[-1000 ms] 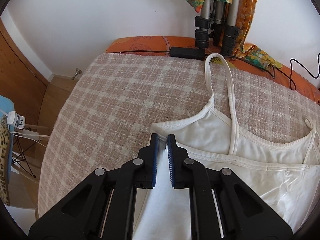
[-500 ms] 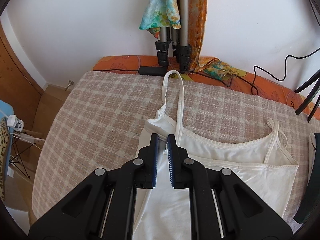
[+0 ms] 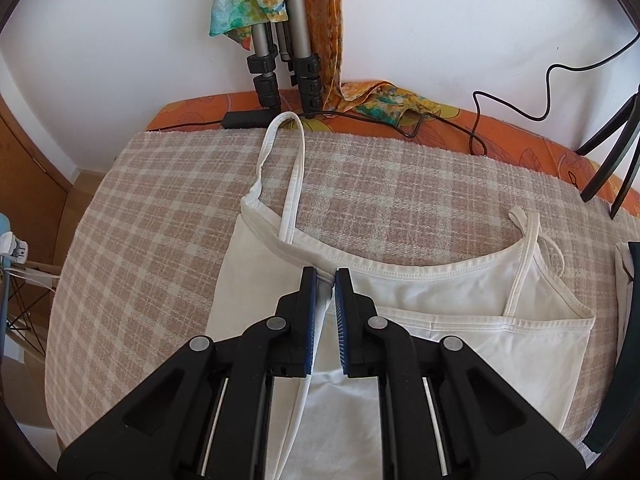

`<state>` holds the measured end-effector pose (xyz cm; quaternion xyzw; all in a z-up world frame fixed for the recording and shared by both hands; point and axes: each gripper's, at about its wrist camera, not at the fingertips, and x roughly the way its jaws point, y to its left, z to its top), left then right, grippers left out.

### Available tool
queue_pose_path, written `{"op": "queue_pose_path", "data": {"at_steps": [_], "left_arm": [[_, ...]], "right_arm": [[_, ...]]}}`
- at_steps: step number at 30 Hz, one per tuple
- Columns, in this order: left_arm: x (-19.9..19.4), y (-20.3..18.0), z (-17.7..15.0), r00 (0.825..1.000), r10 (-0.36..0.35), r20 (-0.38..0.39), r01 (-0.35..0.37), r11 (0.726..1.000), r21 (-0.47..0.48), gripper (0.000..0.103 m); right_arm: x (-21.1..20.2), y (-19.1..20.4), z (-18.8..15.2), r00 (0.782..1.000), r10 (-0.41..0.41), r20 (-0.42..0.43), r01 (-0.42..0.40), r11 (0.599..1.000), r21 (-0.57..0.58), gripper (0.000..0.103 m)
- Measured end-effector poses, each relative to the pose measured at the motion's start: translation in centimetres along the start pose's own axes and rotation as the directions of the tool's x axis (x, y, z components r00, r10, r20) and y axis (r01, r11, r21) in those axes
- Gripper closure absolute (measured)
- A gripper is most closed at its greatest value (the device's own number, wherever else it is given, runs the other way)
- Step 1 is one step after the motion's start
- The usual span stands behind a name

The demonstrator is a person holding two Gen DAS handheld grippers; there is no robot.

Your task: Fold small clothes

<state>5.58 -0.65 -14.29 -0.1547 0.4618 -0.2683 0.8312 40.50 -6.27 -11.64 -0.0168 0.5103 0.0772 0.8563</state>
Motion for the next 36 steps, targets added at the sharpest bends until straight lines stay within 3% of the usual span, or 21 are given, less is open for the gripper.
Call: {"op": "queue_pose_path", "data": {"at_steps": [4, 9, 11, 13, 15, 26, 30, 36], "left_arm": [[0.9, -0.5, 0.1, 0.999, 0.011, -0.031, -0.011, 1.0, -0.001, 0.098], [1.5, -0.9, -0.3, 0.998, -0.003, -0.07, 0.003, 1.0, 0.004, 0.088], [1.3, -1.2, -0.4, 0.998, -0.006, -0.065, 0.007, 1.0, 0.011, 0.086], [0.9, -1.4, -0.4, 0.998, -0.019, -0.061, 0.021, 1.0, 0.023, 0.086], [0.4, -1.9, -0.5, 0.998, -0.031, -0.047, 0.033, 0.999, 0.037, 0.086], [-0.7, -7.6, -0.7, 0.997, 0.063, 0.05, -0.071, 0.98, 0.184, 0.086], [0.2, -8.4, -0.6, 0.998, 0.046, 0.045, -0.053, 0.981, 0.187, 0.086], [2.4, -11.6, -0.8, 0.999, 0.038, 0.027, -0.043, 0.967, 0.251, 0.086]], "right_arm": [[0.8, -0.2, -0.2, 1.0, -0.024, -0.014, 0.024, 1.0, -0.011, 0.093], [1.8, -1.3, -0.5, 0.998, -0.042, -0.046, 0.043, 0.999, 0.01, 0.09], [1.2, -1.9, -0.6, 0.999, -0.04, -0.028, 0.041, 0.999, 0.022, 0.08], [0.0, -2.8, -0.7, 1.0, -0.017, 0.006, 0.017, 0.999, 0.044, 0.059], [-1.7, -3.8, -0.8, 0.999, 0.013, 0.045, -0.016, 0.998, 0.06, 0.054], [-10.9, -11.6, -3.9, 0.982, 0.078, 0.17, -0.092, 0.993, 0.074, 0.054], [-13.5, -15.0, -5.5, 0.977, 0.078, 0.2, -0.092, 0.994, 0.06, 0.054], [-15.4, -21.4, -7.6, 0.956, 0.162, 0.245, -0.193, 0.976, 0.105, 0.053]]}}
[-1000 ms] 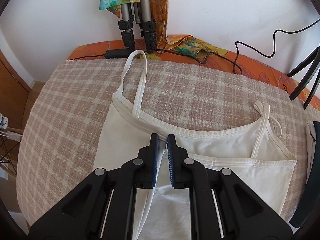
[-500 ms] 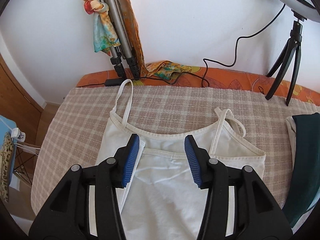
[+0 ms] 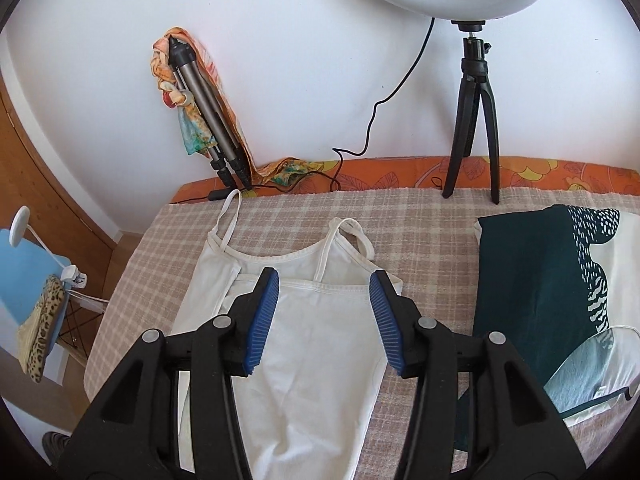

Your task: Fold small clothes

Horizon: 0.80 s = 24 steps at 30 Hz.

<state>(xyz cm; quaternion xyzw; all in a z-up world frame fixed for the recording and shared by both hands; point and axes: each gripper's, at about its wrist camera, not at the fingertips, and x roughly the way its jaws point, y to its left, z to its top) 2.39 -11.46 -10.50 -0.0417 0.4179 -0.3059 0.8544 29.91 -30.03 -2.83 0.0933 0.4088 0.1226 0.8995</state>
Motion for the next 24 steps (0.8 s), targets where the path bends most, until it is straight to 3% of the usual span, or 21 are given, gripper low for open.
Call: {"op": "queue_pose_path", "data": {"at_steps": [7, 11, 13, 15, 16, 20, 24], "left_arm": [[3.4, -5.2, 0.2, 0.997, -0.027, -0.072, 0.034, 0.994, 0.106, 0.086], [5.5, -7.7, 0.2, 0.996, 0.009, -0.088, 0.008, 0.982, 0.191, 0.086], [6.5, -8.7, 0.3, 0.995, 0.019, -0.098, 0.003, 0.975, 0.221, 0.086], [7.3, -9.5, 0.3, 0.993, 0.041, -0.108, -0.013, 0.968, 0.25, 0.067], [7.5, -9.8, 0.2, 0.994, 0.05, -0.098, -0.023, 0.965, 0.263, 0.05], [8.3, -10.7, -0.1, 0.99, 0.112, -0.084, -0.081, 0.948, 0.309, 0.049], [8.9, -10.4, -0.1, 0.987, 0.125, -0.096, -0.093, 0.954, 0.287, 0.05]], "right_arm": [[0.8, -5.3, -2.3, 0.996, 0.081, -0.035, -0.077, 0.992, 0.101, 0.053], [1.3, -8.1, -3.0, 0.993, 0.11, -0.043, -0.102, 0.982, 0.159, 0.053], [1.5, -9.0, -3.2, 0.993, 0.11, -0.044, -0.1, 0.978, 0.181, 0.046], [1.7, -9.8, -3.4, 0.992, 0.121, -0.041, -0.11, 0.972, 0.209, 0.037], [1.8, -10.1, -3.4, 0.991, 0.127, -0.04, -0.116, 0.969, 0.22, 0.037], [2.7, -10.0, -3.6, 0.989, 0.134, -0.054, -0.121, 0.971, 0.207, 0.037], [3.9, -8.9, -3.8, 0.985, 0.151, -0.085, -0.136, 0.978, 0.161, 0.037]]}}
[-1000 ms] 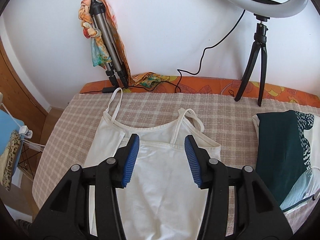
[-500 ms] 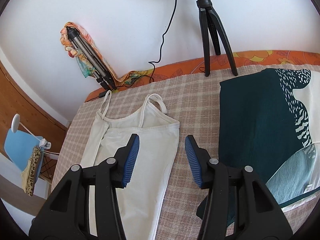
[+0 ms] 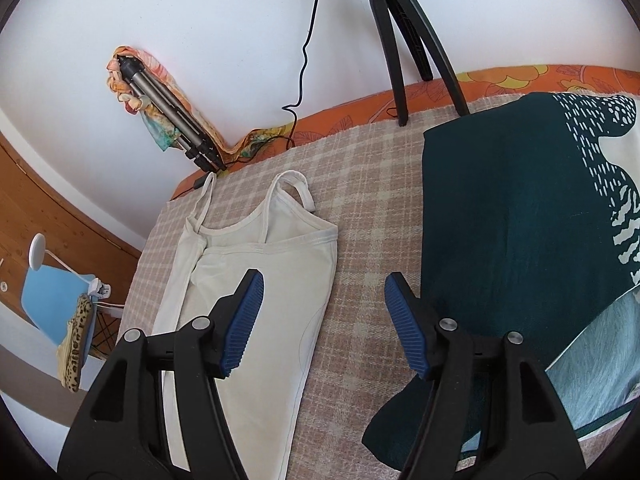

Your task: Fold small clothes

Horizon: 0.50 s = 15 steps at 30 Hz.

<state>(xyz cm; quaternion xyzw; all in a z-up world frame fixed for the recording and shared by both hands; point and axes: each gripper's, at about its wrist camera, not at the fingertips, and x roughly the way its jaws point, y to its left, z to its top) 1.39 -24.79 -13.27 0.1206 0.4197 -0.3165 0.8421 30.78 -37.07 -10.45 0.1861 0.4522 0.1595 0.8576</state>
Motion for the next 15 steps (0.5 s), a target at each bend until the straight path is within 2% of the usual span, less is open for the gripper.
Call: {"op": "queue_pose_path", "data": {"at_steps": [6, 11, 15], "left_arm": [[0.8, -0.2, -0.3, 1.0, 0.03, -0.008, -0.029, 0.999, 0.031, 0.06], [0.7, 0.4, 0.1, 1.0, 0.021, 0.0, -0.021, 1.0, 0.0, 0.091], [0.5, 1.4, 0.0, 1.0, -0.012, 0.017, 0.013, 0.998, -0.063, 0.096]], "right_arm": [[2.4, 0.7, -0.3, 0.999, -0.026, -0.038, 0.025, 0.999, -0.037, 0.037], [4.5, 1.2, -0.1, 0.996, -0.059, -0.059, 0.056, 0.998, -0.042, 0.038], [6.1, 1.6, 0.1, 0.99, -0.114, -0.079, 0.109, 0.991, -0.072, 0.048]]}}
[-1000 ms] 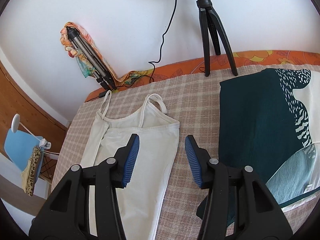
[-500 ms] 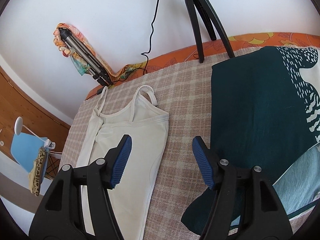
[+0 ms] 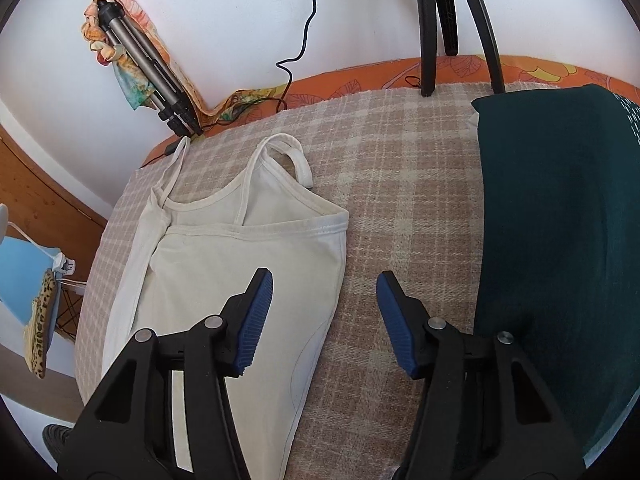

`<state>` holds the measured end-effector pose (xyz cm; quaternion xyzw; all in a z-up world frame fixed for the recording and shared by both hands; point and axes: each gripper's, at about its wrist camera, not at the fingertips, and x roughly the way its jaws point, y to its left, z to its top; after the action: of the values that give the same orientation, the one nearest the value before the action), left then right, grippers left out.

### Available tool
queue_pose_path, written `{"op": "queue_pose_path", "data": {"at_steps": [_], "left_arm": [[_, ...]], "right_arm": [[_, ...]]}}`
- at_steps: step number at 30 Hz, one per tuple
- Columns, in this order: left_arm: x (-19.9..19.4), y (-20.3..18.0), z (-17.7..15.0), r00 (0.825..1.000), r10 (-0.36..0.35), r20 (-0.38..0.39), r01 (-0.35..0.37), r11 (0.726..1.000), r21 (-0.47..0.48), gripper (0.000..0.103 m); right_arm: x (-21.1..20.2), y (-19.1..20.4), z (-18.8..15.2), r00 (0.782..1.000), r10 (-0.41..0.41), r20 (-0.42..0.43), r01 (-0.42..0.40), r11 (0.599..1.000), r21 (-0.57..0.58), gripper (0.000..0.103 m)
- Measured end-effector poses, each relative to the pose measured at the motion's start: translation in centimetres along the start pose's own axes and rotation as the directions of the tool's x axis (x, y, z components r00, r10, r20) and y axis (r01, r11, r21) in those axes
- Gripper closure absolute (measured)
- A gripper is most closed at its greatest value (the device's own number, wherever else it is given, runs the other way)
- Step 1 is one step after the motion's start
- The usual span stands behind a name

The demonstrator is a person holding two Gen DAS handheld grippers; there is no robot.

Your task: Fold small clothes

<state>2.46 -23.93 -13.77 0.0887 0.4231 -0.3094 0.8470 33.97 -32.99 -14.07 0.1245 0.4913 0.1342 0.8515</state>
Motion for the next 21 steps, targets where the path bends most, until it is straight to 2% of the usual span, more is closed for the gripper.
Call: {"op": "queue_pose_path", "data": {"at_steps": [4, 7, 12, 14, 15, 16, 17, 21], "left_arm": [[-0.6, 0.6, -0.2, 0.999, -0.026, 0.024, 0.027, 0.999, -0.038, 0.097], [-0.7, 0.7, -0.4, 0.999, -0.04, 0.035, 0.042, 0.999, -0.035, 0.097], [-0.9, 1.4, -0.6, 0.997, -0.064, 0.043, 0.067, 0.995, -0.072, 0.098], [-1.3, 1.8, -0.6, 0.996, -0.062, 0.057, 0.066, 0.995, -0.076, 0.098], [-1.5, 1.9, -0.6, 0.996, -0.06, 0.063, 0.065, 0.995, -0.079, 0.098], [-1.7, 2.1, -0.6, 0.996, -0.062, 0.07, 0.068, 0.994, -0.085, 0.098], [-1.8, 2.3, -0.6, 0.995, -0.065, 0.076, 0.072, 0.993, -0.094, 0.098], [-2.6, 3.1, -0.7, 0.992, -0.072, 0.102, 0.085, 0.988, -0.132, 0.098]], "right_arm": [[0.2, -0.5, 0.2, 1.0, 0.005, -0.006, -0.005, 1.0, 0.026, 0.051], [-0.9, -1.0, 0.5, 0.999, 0.034, 0.031, -0.035, 0.998, 0.045, 0.051], [0.1, -1.2, 0.7, 1.0, -0.007, 0.016, 0.006, 0.999, 0.051, 0.053], [0.9, -0.7, 0.8, 1.0, -0.024, 0.013, 0.024, 0.999, 0.038, 0.059], [1.1, -0.2, 0.8, 0.999, -0.034, 0.014, 0.034, 0.999, 0.023, 0.068], [1.4, 0.3, 1.0, 0.999, -0.04, 0.003, 0.04, 0.999, 0.008, 0.088], [1.6, 0.8, 1.1, 0.999, -0.039, -0.004, 0.039, 0.999, -0.004, 0.094], [1.0, 2.6, 1.7, 1.0, -0.012, 0.014, 0.013, 0.999, -0.037, 0.096]]}}
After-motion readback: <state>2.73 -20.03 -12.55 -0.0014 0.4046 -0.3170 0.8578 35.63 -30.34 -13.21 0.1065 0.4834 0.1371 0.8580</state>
